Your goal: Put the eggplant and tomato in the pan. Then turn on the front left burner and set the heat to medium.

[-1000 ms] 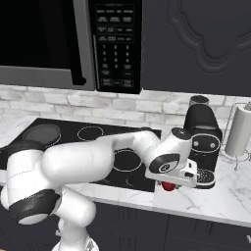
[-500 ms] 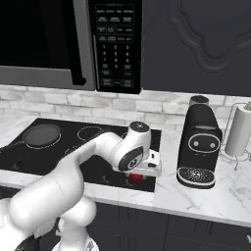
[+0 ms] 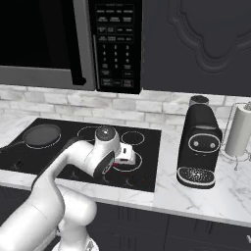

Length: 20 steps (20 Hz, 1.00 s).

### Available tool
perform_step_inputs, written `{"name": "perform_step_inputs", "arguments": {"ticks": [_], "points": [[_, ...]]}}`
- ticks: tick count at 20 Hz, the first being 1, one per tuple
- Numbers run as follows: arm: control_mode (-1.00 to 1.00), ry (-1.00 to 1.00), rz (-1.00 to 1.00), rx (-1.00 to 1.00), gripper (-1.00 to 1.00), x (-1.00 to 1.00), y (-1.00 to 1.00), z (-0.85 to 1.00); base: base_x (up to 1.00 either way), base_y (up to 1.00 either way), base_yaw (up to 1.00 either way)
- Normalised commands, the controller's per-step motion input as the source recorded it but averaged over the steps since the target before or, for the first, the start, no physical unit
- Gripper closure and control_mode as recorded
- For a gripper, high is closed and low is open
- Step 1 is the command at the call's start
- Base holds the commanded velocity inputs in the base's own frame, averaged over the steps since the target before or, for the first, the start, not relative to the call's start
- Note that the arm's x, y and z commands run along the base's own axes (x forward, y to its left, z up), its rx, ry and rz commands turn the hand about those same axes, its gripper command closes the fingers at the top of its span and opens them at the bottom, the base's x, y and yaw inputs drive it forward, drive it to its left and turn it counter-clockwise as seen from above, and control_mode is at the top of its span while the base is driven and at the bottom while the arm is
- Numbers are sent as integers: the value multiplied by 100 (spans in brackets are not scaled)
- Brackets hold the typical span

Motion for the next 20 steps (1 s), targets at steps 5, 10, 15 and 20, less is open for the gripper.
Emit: {"name": "perform_step_inputs", "arguments": {"ticks": [5, 10, 15, 20], "points": [[-100, -11, 0, 1, 100, 54, 89, 13, 0, 0, 0], [-100, 3, 0, 0, 100, 50, 100, 14, 0, 0, 0], [-100, 11, 0, 0, 100, 47, 100, 15, 0, 0, 0], [-100, 9, 0, 0, 100, 20, 72, -11, 0, 0, 0]]}}
